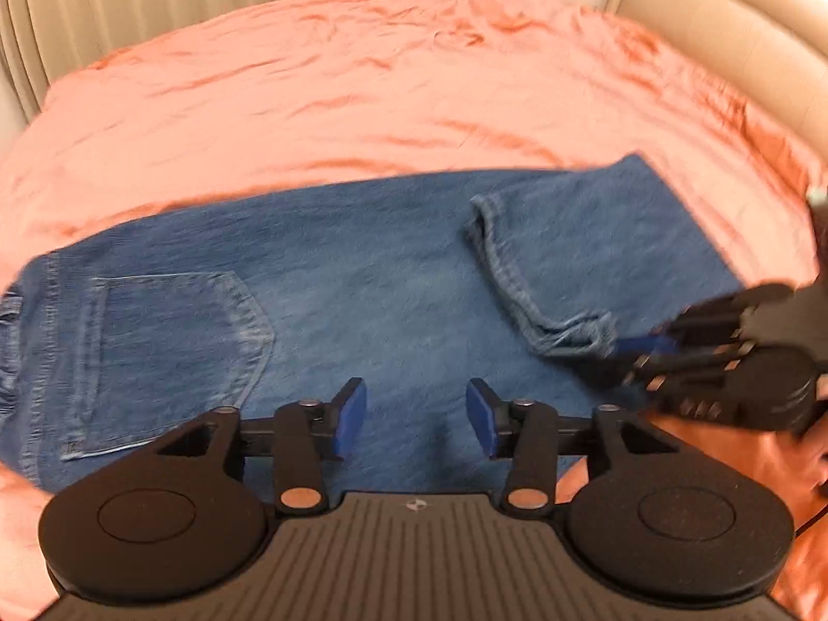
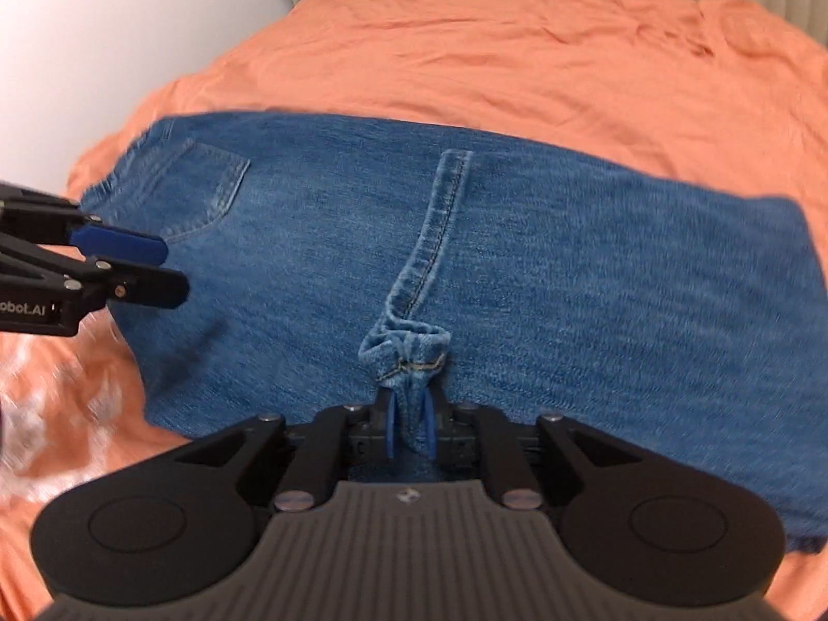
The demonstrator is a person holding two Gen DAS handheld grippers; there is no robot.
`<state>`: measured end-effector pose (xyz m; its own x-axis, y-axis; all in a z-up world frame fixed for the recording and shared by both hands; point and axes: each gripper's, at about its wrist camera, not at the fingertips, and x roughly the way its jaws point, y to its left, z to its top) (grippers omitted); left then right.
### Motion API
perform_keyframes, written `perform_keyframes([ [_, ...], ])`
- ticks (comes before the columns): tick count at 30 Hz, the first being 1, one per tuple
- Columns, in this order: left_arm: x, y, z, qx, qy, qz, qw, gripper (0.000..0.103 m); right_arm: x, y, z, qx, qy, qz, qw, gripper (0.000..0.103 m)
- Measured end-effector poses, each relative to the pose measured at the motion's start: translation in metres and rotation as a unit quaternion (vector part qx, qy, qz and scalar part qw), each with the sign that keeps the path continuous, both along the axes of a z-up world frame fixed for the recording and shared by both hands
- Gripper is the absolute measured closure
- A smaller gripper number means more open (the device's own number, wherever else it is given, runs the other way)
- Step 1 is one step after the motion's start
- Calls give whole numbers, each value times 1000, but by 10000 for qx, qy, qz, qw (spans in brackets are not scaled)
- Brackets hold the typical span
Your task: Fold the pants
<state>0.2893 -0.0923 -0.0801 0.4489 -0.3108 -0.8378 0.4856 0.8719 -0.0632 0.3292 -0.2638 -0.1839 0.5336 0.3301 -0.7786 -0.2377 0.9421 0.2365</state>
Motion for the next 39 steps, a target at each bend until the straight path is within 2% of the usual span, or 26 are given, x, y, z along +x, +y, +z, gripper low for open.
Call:
perform_keyframes([
  [2, 8, -3, -1, -325, 110, -25, 9994, 45, 3, -5, 6, 119, 54, 36, 9999, 82],
  [4, 20, -4, -5, -641, 200, 31, 9977, 39, 4, -8, 16, 114, 27, 96, 9999, 70],
  [5, 25, -7, -8, -778, 256, 103, 9966, 37, 3, -12, 22, 97, -1, 130, 9999, 60],
  [6, 31, -9, -11, -901, 315, 203, 9952, 36, 2, -16, 28, 86, -56, 148, 9998, 58],
  [10, 59, -19, -26, -1309, 612, 576, 9878, 33, 4, -41, 43, 17, -153, -34, 9999, 56],
  [13, 82, -29, -45, -1509, 888, 814, 9812, 33, 12, -61, 46, -409, -205, -312, 9985, 56],
  [16, 101, -39, -66, -1563, 1212, 830, 9767, 33, 19, -88, 38, -638, -155, -638, 9958, 56],
  [19, 112, -50, -78, -1527, 1138, 811, 9784, 33, 23, -116, 30, -868, -155, -951, 9916, 56],
  [21, 114, -58, -79, -1567, 1032, 728, 9795, 50, 24, -134, 25, -994, -150, -1154, 9882, 57],
  [22, 114, -62, -77, -1523, 932, 604, 9821, 77, 25, -144, 24, -1020, -134, -1227, 9871, 58],
  [23, 114, -68, -74, -1369, 762, 460, 9866, 84, 28, -151, 23, -1049, -126, -1291, 9860, 66],
  [24, 109, -75, -67, -1147, 480, 319, 9917, 87, 30, -157, 20, -1099, -125, -1352, 9846, 80],
  [25, 103, -81, -59, -1023, 134, 134, 9946, 92, 34, -163, 19, -1156, -122, -1403, 9833, 86],
  [26, 96, -86, -49, -959, -246, -106, 9950, 94, 38, -169, 18, -1173, -134, -1436, 9826, 92],
  [27, 89, -87, -39, -957, -556, -298, 9934, 95, 42, -172, 17, -1168, -184, -1465, 9821, 93],
  [29, 78, -88, -23, -1008, -976, -543, 9886, 95, 51, -180, 19, -1114, -353, -1523, 9814, 95],
  [30, 75, -88, -21, -908, -1110, -581, 9880, 95, 57, -182, 21, -1054, -442, -1565, 9810, 95],
  [31, 76, -91, -25, -698, -1097, -591, 9898, 96, 63, -185, 21, -968, -521, -1631, 9805, 95],
  [34, 88, -96, -55, -170, -673, -488, 9964, 96, 90, -190, 14, -817, -571, -1843, 9778, 98],
  [35, 92, -95, -65, -113, -537, -424, 9976, 96, 100, -192, 6, -829, -443, -1936, 9766, 102],
  [39, 99, -86, -86, -237, -366, -273, 9987, 95, 128, -199, -25, -874, -48, -2112, 9735, 103],
])
